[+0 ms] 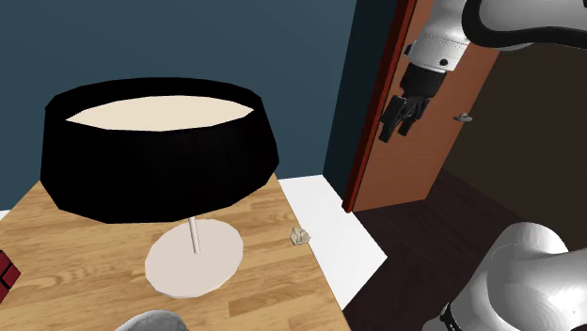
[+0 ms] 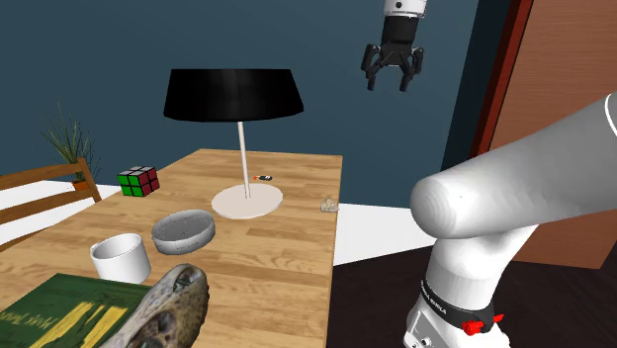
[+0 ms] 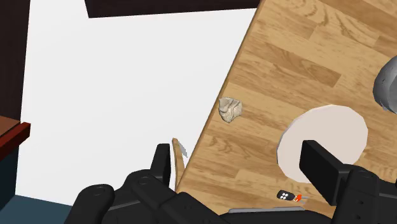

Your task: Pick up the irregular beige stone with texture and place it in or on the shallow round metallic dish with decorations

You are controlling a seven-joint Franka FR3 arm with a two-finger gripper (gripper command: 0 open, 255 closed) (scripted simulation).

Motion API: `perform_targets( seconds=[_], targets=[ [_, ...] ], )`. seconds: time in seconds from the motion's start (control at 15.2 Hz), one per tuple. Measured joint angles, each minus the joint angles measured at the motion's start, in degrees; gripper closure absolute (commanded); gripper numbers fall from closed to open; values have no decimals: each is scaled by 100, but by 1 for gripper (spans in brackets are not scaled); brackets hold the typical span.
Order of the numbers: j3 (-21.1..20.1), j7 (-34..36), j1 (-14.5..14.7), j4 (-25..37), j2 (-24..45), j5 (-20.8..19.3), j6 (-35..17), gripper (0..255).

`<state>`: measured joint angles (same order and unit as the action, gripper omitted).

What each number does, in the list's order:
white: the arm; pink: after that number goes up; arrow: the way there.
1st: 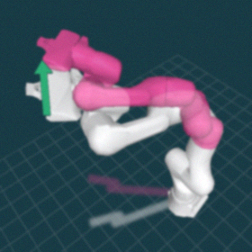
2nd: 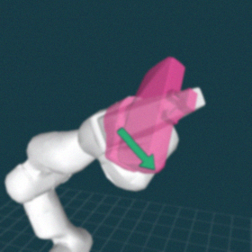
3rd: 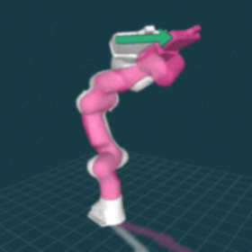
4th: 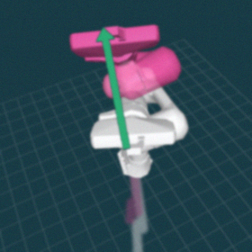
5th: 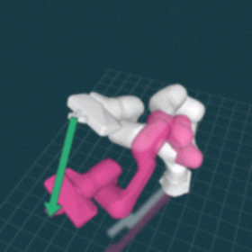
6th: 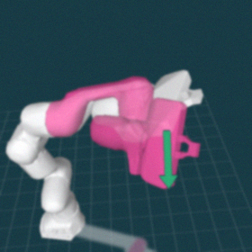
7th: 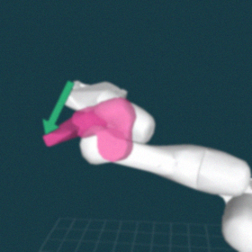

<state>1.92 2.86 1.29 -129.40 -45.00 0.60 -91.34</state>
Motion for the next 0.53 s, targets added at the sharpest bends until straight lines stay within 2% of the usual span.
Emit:
perform_targets(
  seconds=[0.13,0.53],
  targets=[
    [0,-5,6,-39,50,6,-69,0],
    [-32,-36,93,-421,741,97,-909,0]
  ],
)
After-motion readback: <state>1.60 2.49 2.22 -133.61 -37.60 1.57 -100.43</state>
